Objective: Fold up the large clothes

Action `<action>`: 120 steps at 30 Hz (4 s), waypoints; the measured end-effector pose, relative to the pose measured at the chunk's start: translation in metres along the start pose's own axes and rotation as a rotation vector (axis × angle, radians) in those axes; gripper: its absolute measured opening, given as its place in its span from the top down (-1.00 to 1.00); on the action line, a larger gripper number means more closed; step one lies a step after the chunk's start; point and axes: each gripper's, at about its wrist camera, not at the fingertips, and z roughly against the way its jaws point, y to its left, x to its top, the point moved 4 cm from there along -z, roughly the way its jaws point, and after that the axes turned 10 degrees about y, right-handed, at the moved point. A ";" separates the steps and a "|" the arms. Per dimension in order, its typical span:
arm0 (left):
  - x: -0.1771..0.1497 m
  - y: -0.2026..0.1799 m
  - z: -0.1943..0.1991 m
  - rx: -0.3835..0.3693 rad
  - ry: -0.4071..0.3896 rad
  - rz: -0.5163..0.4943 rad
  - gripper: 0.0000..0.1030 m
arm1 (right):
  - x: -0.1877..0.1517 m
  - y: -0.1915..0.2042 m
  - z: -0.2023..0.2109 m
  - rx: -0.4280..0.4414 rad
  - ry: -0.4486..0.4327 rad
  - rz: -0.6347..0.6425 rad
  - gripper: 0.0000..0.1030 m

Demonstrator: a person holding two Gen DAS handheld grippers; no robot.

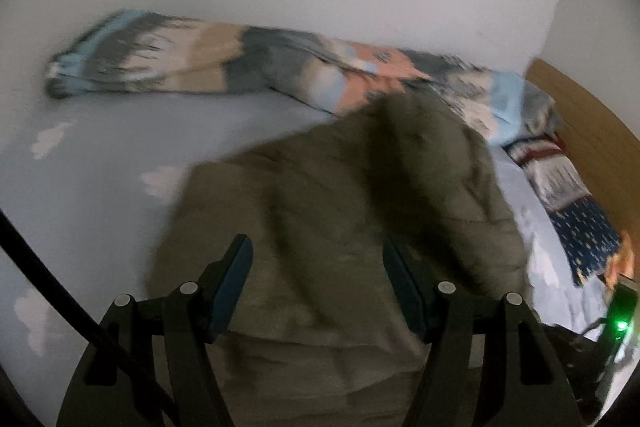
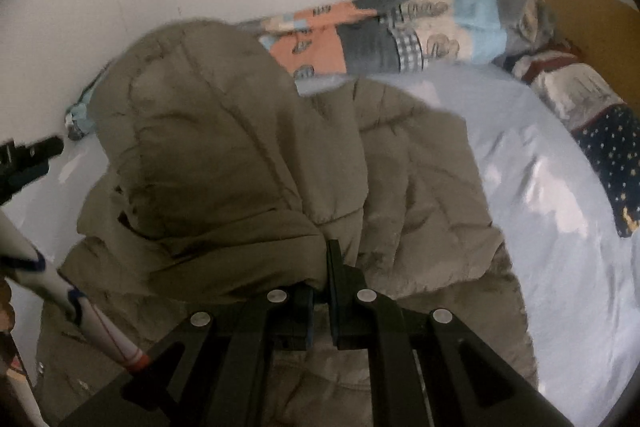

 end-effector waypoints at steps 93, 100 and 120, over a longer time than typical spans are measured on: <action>-0.023 -0.001 -0.005 0.278 0.006 -0.178 -0.35 | 0.019 0.051 -0.031 0.096 0.012 -0.027 0.31; -0.022 0.001 -0.005 0.280 0.005 -0.176 -0.35 | 0.018 0.050 -0.040 0.101 0.037 -0.026 0.24; -0.021 0.003 -0.009 0.296 0.004 -0.179 -0.35 | 0.029 0.031 -0.018 0.103 -0.075 -0.106 0.22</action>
